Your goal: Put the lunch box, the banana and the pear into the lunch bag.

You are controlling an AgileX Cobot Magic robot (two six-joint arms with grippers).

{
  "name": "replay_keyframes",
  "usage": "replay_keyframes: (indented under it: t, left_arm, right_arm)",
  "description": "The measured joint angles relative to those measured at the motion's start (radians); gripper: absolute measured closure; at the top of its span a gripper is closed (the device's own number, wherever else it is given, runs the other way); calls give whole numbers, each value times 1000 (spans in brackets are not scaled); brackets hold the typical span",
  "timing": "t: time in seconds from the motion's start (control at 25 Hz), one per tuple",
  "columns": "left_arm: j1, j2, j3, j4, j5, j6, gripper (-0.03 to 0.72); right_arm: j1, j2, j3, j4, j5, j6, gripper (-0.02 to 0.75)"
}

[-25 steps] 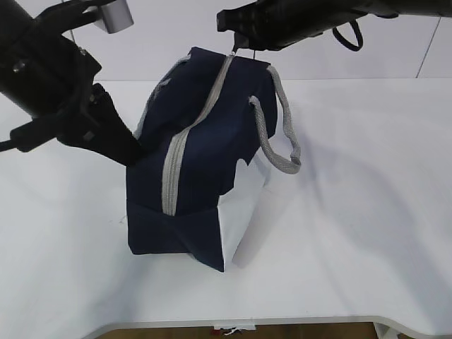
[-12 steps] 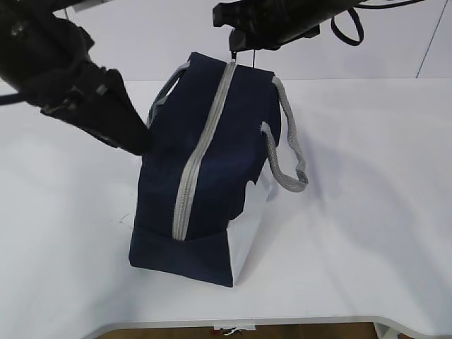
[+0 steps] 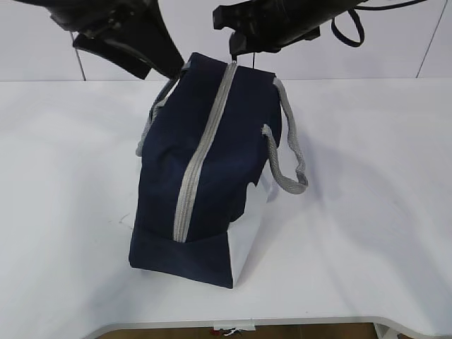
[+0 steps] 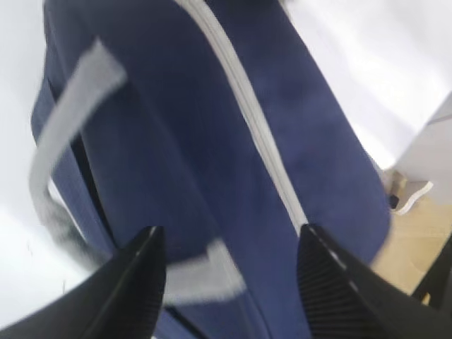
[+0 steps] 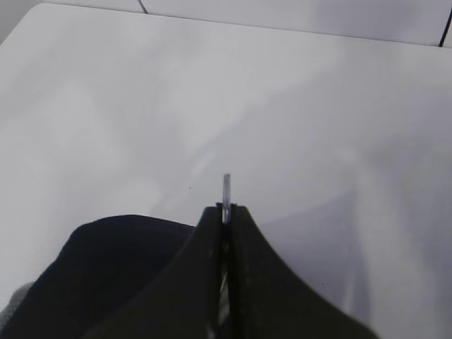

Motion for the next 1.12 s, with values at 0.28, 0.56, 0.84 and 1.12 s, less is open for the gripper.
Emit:
replay_keyframes:
  t: [0.28, 0.56, 0.84, 1.12]
  left_arm:
    - [0, 166, -141, 0, 0, -1, 241]
    - [0, 239, -182, 0, -13, 5, 295]
    - [0, 246, -182, 0, 8, 78, 670]
    - [0, 246, -182, 5, 42, 106, 688]
  right_arm:
    - [0, 0, 0, 0, 0, 0, 724]
    - [0, 0, 0, 0, 0, 0, 724]
    - [0, 0, 0, 0, 0, 0, 724]
    - [0, 7, 0, -5, 1, 0, 724]
